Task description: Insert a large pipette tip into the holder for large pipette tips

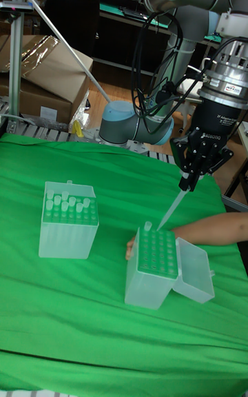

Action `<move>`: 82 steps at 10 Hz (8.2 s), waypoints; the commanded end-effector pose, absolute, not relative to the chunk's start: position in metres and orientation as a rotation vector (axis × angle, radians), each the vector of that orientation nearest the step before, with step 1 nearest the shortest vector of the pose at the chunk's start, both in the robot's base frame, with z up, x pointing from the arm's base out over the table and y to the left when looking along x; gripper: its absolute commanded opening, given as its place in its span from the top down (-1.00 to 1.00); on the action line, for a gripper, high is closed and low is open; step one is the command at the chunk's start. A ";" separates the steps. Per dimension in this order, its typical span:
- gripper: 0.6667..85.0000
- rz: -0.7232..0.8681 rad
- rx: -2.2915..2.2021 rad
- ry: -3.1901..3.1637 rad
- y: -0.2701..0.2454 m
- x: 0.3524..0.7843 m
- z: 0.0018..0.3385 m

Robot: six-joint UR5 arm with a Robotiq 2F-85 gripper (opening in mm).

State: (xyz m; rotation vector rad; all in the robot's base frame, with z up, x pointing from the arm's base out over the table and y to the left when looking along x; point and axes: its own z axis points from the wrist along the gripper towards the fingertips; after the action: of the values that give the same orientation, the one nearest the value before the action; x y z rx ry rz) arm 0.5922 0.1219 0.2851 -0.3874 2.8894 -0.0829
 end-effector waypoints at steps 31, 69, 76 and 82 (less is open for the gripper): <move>0.99 -0.028 -0.350 2.892 0.129 0.576 0.259; 0.99 -0.033 -0.369 2.851 0.113 0.590 0.272; 0.99 -0.022 -0.363 2.862 0.115 0.577 0.268; 0.99 -0.024 -0.360 2.884 0.114 0.574 0.272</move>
State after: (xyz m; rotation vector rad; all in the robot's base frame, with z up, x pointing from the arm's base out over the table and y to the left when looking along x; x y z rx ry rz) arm 0.5766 0.1113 0.2677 -0.3671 2.8687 -0.0392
